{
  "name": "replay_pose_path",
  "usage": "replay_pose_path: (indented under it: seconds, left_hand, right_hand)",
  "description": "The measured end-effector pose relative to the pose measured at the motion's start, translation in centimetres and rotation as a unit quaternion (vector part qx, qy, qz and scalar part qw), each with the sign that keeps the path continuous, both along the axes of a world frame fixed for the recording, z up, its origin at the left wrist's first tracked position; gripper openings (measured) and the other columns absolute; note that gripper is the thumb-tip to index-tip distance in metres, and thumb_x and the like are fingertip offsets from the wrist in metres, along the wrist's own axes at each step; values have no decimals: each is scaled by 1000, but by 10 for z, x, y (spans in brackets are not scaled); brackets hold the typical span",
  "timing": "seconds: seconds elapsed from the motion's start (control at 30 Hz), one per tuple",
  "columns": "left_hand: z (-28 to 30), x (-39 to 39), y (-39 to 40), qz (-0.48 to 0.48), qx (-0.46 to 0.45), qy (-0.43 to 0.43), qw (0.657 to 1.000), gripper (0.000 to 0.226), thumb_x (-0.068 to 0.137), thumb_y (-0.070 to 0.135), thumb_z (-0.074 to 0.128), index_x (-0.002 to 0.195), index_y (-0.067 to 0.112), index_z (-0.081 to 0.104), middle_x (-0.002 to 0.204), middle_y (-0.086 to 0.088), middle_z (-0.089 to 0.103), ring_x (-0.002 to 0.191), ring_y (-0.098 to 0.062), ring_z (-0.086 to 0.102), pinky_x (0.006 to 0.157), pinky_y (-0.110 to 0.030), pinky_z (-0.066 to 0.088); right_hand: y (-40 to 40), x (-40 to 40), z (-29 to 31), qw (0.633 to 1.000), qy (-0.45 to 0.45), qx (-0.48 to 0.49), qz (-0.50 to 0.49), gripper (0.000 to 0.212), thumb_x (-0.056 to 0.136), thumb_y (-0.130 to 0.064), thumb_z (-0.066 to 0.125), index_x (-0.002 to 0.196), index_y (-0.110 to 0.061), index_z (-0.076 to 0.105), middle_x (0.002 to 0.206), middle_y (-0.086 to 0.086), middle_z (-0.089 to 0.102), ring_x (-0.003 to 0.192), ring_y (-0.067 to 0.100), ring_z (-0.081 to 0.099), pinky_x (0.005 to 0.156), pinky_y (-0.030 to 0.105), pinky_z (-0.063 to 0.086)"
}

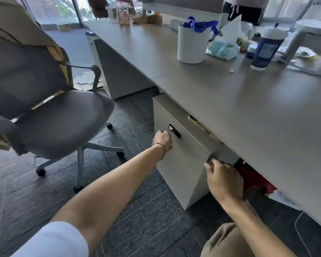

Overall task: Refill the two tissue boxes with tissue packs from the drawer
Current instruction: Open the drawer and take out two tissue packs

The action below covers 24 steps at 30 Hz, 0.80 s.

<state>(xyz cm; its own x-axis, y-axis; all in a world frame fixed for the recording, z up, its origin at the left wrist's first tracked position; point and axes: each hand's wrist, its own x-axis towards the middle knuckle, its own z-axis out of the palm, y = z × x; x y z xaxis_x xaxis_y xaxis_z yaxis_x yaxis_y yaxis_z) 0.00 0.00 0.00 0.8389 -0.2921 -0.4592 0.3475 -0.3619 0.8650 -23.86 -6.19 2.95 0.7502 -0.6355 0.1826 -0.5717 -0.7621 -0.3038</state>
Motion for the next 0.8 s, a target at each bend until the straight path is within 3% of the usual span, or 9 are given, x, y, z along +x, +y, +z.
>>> replay_pose_path:
  seconds: [0.1, 0.17, 0.23, 0.33, 0.47, 0.57, 0.7, 0.8]
  left_hand:
    - [2, 4, -9, 12, -20, 13, 1000, 22, 101, 25, 37, 102, 11, 54, 76, -10, 54, 59, -24, 52, 32, -14, 34]
    - [1, 5, -14, 12, -29, 0, 1000, 22, 101, 28, 39, 92, 13, 51, 73, -9, 51, 54, -24, 48, 34, -17, 34]
    - [-9, 10, -22, 26, -28, -16, 999, 25, 99, 31, 38, 82, 15, 47, 75, -16, 54, 53, -27, 50, 45, -24, 38]
    - [-21, 16, -32, 41, 2, -54, 998, 28, 90, 36, 38, 75, 16, 49, 96, -33, 65, 78, -42, 64, 67, -39, 46]
    - [-13, 9, -27, 44, 14, -100, 994, 29, 102, 24, 40, 85, 6, 55, 88, -13, 58, 82, -29, 53, 70, -33, 37]
    - [-14, 7, -26, 62, 0, -98, 993, 29, 101, 23, 41, 81, 6, 53, 86, -17, 59, 82, -31, 55, 68, -33, 36]
    - [-16, 8, -24, 56, -7, -85, 995, 29, 98, 24, 44, 76, 10, 57, 96, -25, 68, 92, -37, 67, 75, -41, 49]
    - [-14, 3, -10, 104, -39, -68, 991, 32, 96, 27, 43, 68, 12, 49, 74, -12, 58, 77, -35, 60, 67, -38, 43]
  right_hand:
    - [-13, 5, -3, 999, -2, -39, -5, 32, 100, -41, 48, 92, -17, 67, 80, 6, 73, 76, 28, 69, 59, 35, 52]
    - [-17, 7, -3, 999, -1, -38, 6, 32, 99, -40, 50, 88, -15, 67, 77, 6, 72, 71, 26, 69, 57, 33, 51]
    - [-23, 8, -6, 999, -7, -34, 28, 29, 99, -36, 53, 87, -14, 68, 76, 6, 72, 69, 25, 68, 55, 30, 44]
    - [-28, 10, -9, 998, -32, -40, 42, 25, 97, -33, 57, 86, -13, 69, 72, 6, 71, 66, 25, 68, 55, 31, 45]
    - [-28, 9, -16, 996, -63, -42, 53, 23, 96, -33, 58, 84, -16, 68, 69, 4, 69, 62, 23, 66, 52, 32, 50]
    - [-31, 9, -18, 993, -78, -57, 64, 25, 95, -33, 58, 80, -15, 66, 66, 5, 67, 59, 25, 64, 48, 33, 47]
    - [-32, 8, -20, 991, -87, -47, 87, 26, 96, -32, 58, 77, -15, 63, 66, 5, 65, 59, 25, 61, 49, 34, 47]
    - [-21, 8, -19, 986, -85, -53, 130, 26, 94, -31, 63, 74, -16, 56, 65, 3, 60, 59, 25, 59, 48, 36, 46]
